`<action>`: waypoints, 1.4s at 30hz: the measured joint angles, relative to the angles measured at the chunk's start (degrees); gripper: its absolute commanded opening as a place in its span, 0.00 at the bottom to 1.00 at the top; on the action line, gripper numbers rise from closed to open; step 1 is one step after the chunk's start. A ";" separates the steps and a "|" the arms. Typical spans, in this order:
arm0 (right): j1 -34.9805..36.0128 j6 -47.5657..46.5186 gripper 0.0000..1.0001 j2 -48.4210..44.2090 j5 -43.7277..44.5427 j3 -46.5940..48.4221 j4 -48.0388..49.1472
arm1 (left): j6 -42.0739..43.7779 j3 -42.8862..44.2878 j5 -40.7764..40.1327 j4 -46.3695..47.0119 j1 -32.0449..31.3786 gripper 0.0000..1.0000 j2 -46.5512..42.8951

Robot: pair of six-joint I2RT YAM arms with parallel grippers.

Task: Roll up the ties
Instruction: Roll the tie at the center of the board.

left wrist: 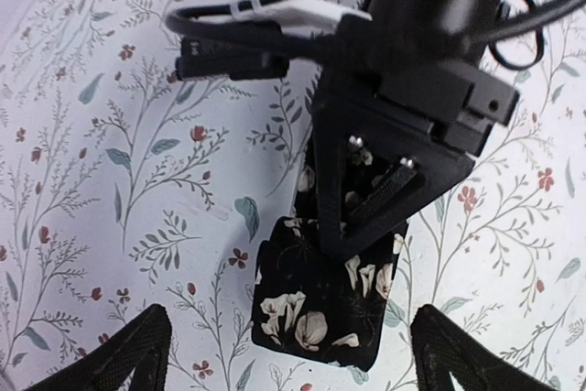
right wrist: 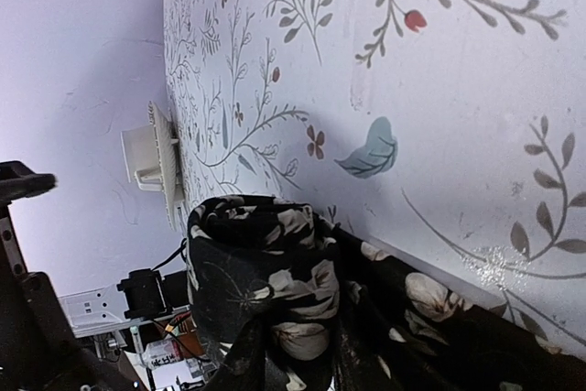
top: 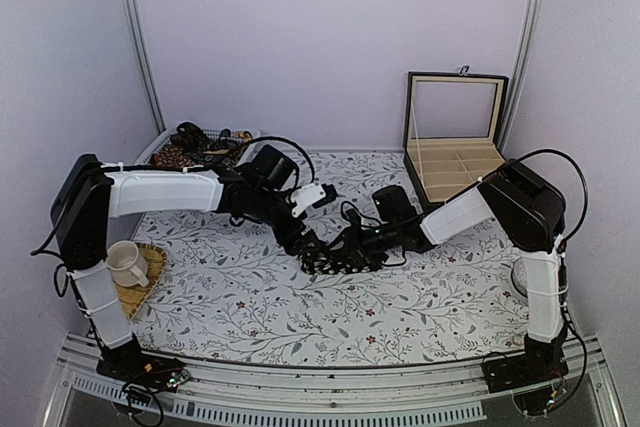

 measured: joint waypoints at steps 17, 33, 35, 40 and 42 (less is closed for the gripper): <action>0.04 -1.38 0.24 0.00 2.27 -0.37 -0.72 | -41.72 -29.22 5.35 22.99 9.05 0.93 -10.56; 0.72 -3.19 0.16 0.00 4.42 -0.42 -1.14 | -68.13 -34.27 7.87 49.68 4.70 0.86 -4.11; 0.76 -3.37 0.15 0.00 4.59 -0.42 -1.22 | -70.20 -34.36 7.82 51.65 3.74 0.86 -2.78; 1.01 -3.39 0.15 0.00 4.76 -0.48 -1.22 | -74.18 -34.23 7.41 56.52 2.58 0.83 0.63; 1.22 -3.39 0.15 0.00 4.87 -0.48 -1.18 | -75.38 -34.21 6.88 58.01 2.40 0.81 1.40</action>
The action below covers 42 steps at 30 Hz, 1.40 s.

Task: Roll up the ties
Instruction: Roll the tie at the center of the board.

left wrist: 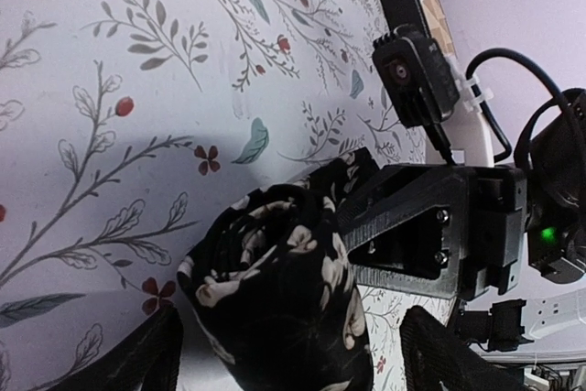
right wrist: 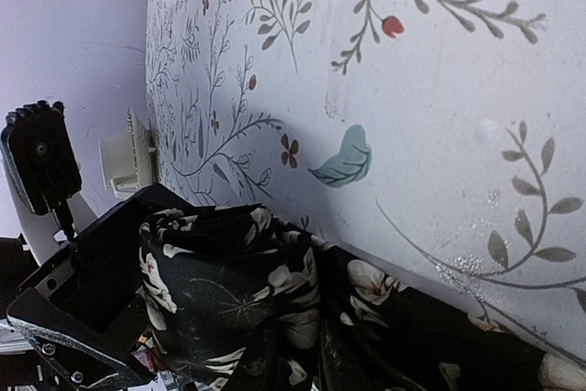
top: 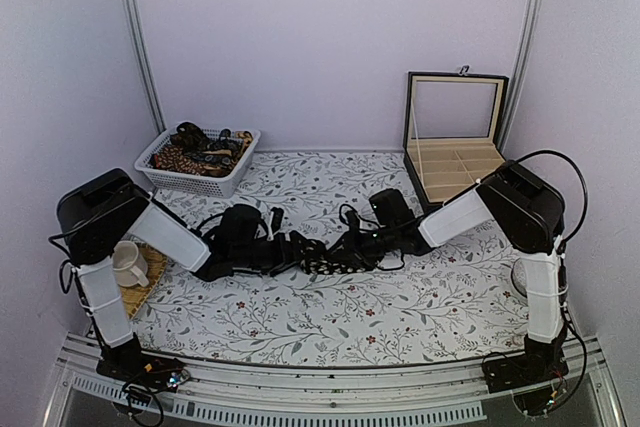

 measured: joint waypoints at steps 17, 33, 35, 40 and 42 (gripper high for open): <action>0.90 0.02 0.20 0.00 0.83 0.00 0.00 | -4.20 1.62 -1.16 3.34 -0.96 0.34 4.79; 0.46 -10.75 0.60 -9.64 5.88 -1.70 -13.53 | 22.40 25.09 -0.15 -36.83 1.97 0.25 6.29; -0.35 -12.76 0.61 -12.92 7.80 -3.30 -16.50 | 26.43 28.70 0.61 -41.57 2.67 0.25 8.11; -1.79 -16.20 0.57 -18.75 10.51 -6.45 -20.04 | 34.21 34.73 4.15 -49.24 3.37 0.26 10.56; -1.97 -16.94 0.53 -18.88 10.47 -7.30 -19.89 | 36.28 35.45 6.21 -50.75 3.72 0.26 10.97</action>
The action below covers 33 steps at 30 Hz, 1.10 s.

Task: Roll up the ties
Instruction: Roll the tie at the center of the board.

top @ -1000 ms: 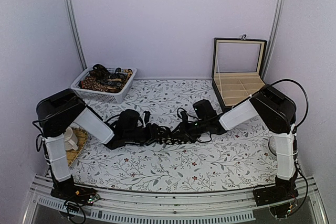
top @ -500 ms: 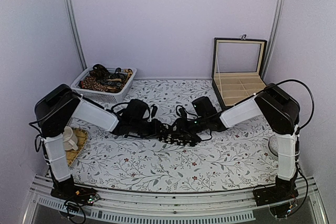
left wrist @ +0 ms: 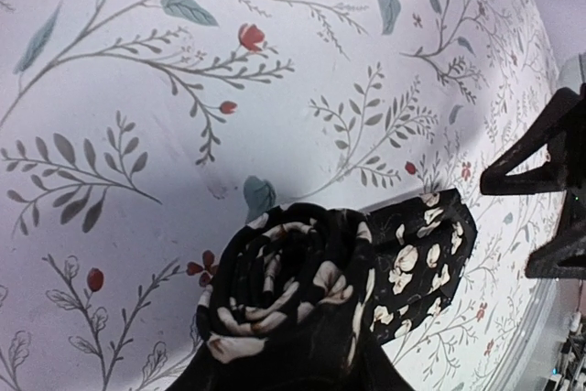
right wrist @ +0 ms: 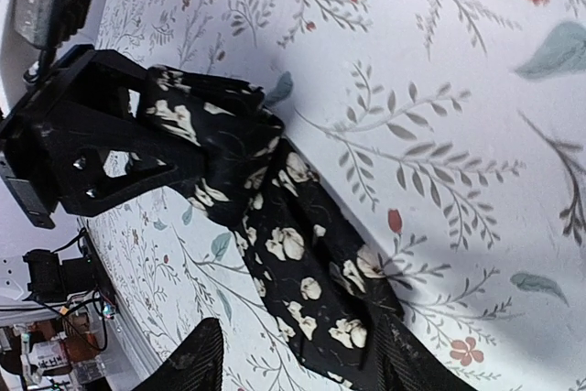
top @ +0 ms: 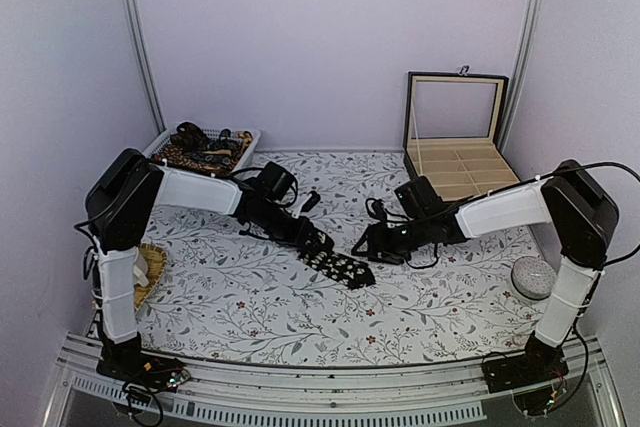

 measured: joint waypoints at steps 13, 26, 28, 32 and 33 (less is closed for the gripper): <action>4.26 -3.80 0.43 2.16 3.30 1.99 -4.42 | 7.48 3.50 11.91 -6.75 3.19 0.28 2.93; 6.97 -7.37 0.39 2.32 -6.34 0.79 -1.27 | 12.63 5.68 15.98 -11.28 4.09 0.28 4.33; 7.54 -7.89 0.39 3.30 -6.84 2.32 -1.60 | 13.14 6.03 16.31 -11.65 4.09 0.28 4.55; 7.85 -8.72 0.39 6.82 -6.40 4.09 -3.58 | 14.60 6.64 17.11 -12.33 4.09 0.28 4.81; 7.85 -8.85 0.39 7.54 -6.25 4.20 -4.20 | 15.17 6.88 17.35 -12.72 4.09 0.28 4.85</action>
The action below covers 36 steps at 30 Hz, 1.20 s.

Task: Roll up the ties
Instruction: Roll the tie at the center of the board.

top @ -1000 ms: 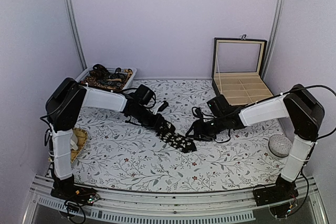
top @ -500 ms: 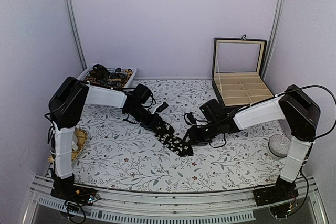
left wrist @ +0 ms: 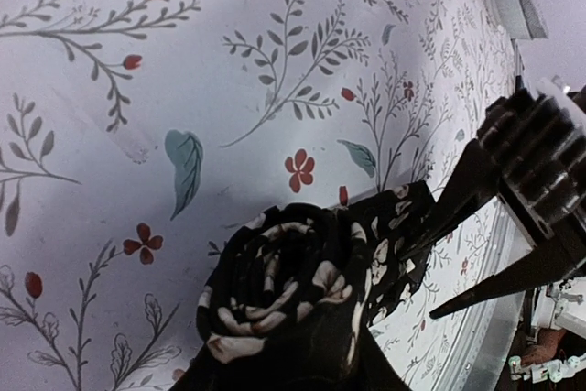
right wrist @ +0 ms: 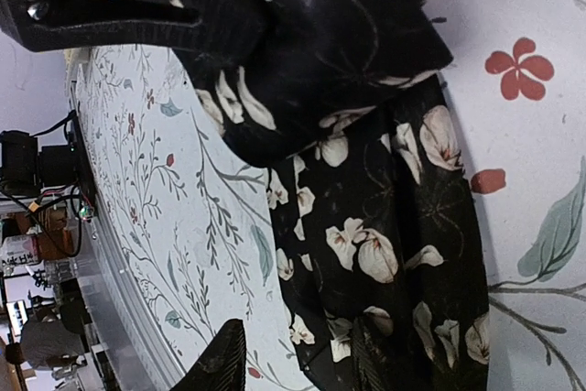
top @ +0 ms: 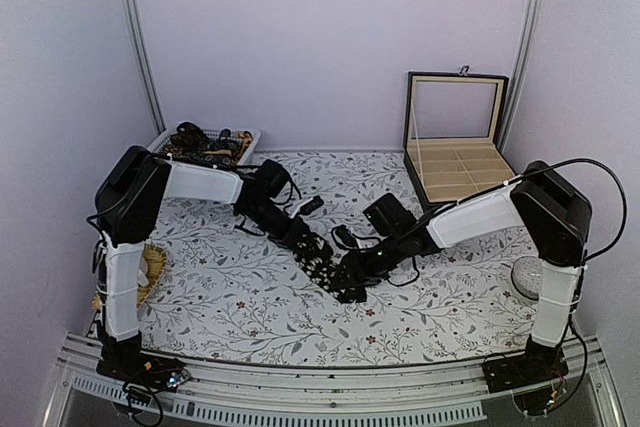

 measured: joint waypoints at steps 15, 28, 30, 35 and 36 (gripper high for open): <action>-1.81 -1.01 0.39 1.46 1.31 1.49 -1.03 | 10.03 6.60 3.76 -11.06 0.66 0.29 1.62; -3.87 -0.74 0.43 0.94 4.98 1.20 0.28 | 7.87 6.58 -8.63 -14.08 -0.44 0.28 1.16; -3.89 -0.35 0.46 0.35 5.46 0.68 0.48 | 5.77 6.45 -13.18 -13.29 -1.70 0.28 -0.07; -4.33 0.61 0.49 -1.44 6.60 -1.05 0.66 | 1.62 5.99 -25.77 -12.00 -5.53 0.28 -2.45; -4.42 1.01 0.50 -1.84 6.56 -1.36 0.90 | 0.94 6.03 -28.50 -11.98 -6.60 0.28 -2.71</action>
